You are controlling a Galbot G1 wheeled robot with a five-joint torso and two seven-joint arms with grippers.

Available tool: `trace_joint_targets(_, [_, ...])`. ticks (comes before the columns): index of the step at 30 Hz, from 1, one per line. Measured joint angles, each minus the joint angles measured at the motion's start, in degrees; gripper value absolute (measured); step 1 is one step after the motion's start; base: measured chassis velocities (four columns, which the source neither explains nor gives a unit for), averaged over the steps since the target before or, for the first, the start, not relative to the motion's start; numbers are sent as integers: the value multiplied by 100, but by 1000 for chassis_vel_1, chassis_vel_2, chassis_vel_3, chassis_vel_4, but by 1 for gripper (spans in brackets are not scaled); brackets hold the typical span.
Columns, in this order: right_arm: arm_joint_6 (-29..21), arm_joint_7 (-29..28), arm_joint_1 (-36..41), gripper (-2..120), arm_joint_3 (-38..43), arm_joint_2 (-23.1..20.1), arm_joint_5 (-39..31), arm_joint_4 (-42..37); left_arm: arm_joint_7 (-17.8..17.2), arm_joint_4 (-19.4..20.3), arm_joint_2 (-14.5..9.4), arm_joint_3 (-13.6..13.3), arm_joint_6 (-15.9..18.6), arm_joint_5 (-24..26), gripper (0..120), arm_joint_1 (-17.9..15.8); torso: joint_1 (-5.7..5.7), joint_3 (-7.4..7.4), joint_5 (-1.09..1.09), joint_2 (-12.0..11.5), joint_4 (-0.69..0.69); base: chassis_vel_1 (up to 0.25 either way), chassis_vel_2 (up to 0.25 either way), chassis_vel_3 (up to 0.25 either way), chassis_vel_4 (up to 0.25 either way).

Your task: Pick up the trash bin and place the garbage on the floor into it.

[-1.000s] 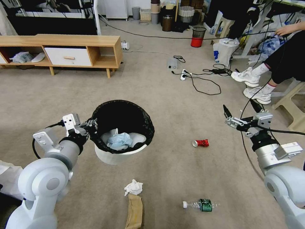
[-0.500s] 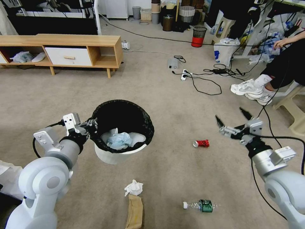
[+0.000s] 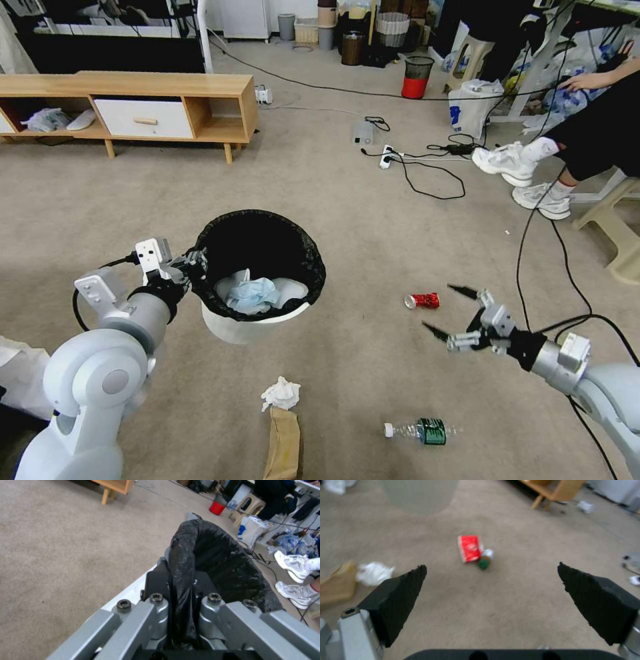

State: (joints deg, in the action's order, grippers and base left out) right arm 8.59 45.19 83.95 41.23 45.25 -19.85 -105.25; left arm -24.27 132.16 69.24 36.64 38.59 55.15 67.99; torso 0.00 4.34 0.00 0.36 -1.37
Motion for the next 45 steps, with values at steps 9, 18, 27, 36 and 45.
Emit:
trace_joint_targets(9, [467, 1368, -185, 100, 77, 153, 983, 520, 62, -23, 55, -10, -57, -129, 7, 56, 0, 0, 0, 0, 0, 0, 0, 0, 0])
trace_joint_targets(18, [800, 2016, -357, 100, -32, 347, 1637, 1034, 80, 15, 89, -40, -80, -173, 7, 130, 0, 0, 0, 0, 0, 0, 0, 0, 0])
trace_joint_targets(27, [1096, 2120, -582, 100, -292, 494, 2410, 1578, 89, 64, 111, -62, -97, -219, 7, 208, 0, 0, 0, -1, 0, 0, 0, 0, 0])
trace_joint_targets(36, [1106, 2162, -781, 100, -739, 565, 2585, 1897, 95, 77, 137, -89, -101, -255, 7, 231, 0, 0, 0, -1, 0, 0, 0, 0, 0])
trace_joint_targets(45, [1131, 2184, -1124, 100, -1217, 575, 2705, 2342, 110, 110, 178, -106, -108, -318, 7, 297, 0, 0, 0, -1, 0, 0, 0, 0, 0])
